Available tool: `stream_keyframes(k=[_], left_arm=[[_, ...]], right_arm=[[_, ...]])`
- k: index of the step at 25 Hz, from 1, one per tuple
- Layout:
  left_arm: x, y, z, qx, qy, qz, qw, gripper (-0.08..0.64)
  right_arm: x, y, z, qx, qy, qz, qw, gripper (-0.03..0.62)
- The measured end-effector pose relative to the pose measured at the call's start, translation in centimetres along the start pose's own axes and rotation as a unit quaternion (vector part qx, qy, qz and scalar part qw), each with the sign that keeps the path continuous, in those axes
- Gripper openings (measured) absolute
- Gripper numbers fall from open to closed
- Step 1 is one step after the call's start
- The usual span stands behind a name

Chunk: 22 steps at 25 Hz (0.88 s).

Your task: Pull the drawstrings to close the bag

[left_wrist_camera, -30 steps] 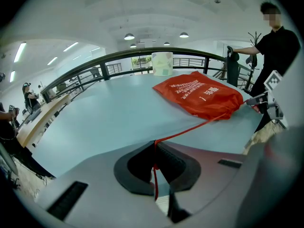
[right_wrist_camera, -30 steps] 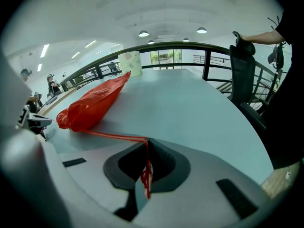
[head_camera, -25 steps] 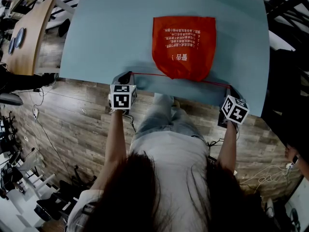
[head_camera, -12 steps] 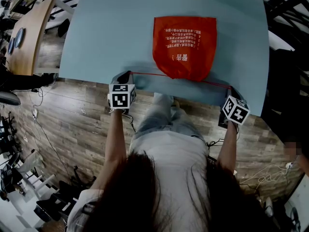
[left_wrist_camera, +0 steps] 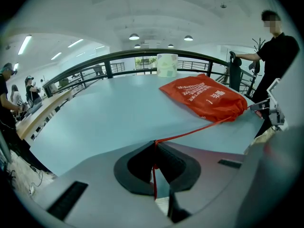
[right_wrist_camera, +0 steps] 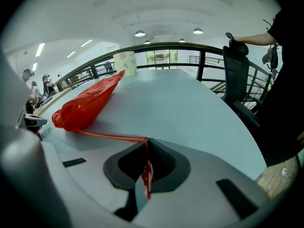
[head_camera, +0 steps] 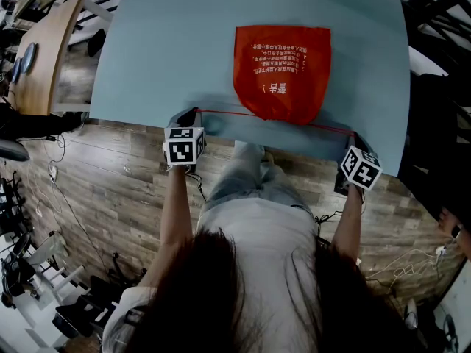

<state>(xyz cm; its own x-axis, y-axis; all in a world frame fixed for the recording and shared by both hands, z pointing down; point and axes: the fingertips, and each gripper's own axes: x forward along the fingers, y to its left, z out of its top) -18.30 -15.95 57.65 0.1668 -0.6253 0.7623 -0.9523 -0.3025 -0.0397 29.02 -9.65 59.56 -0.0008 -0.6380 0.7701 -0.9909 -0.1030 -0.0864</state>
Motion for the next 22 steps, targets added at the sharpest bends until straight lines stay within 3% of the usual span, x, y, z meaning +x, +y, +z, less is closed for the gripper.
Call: stream_keyframes(k=[22], left_arm=[[0.8,1.9,1.0,-0.016,-0.007,-0.006,0.9998,0.015]], right_arm=[[0.2,-0.9,0.3,0.006,0.001,-0.02,1.0,0.023]])
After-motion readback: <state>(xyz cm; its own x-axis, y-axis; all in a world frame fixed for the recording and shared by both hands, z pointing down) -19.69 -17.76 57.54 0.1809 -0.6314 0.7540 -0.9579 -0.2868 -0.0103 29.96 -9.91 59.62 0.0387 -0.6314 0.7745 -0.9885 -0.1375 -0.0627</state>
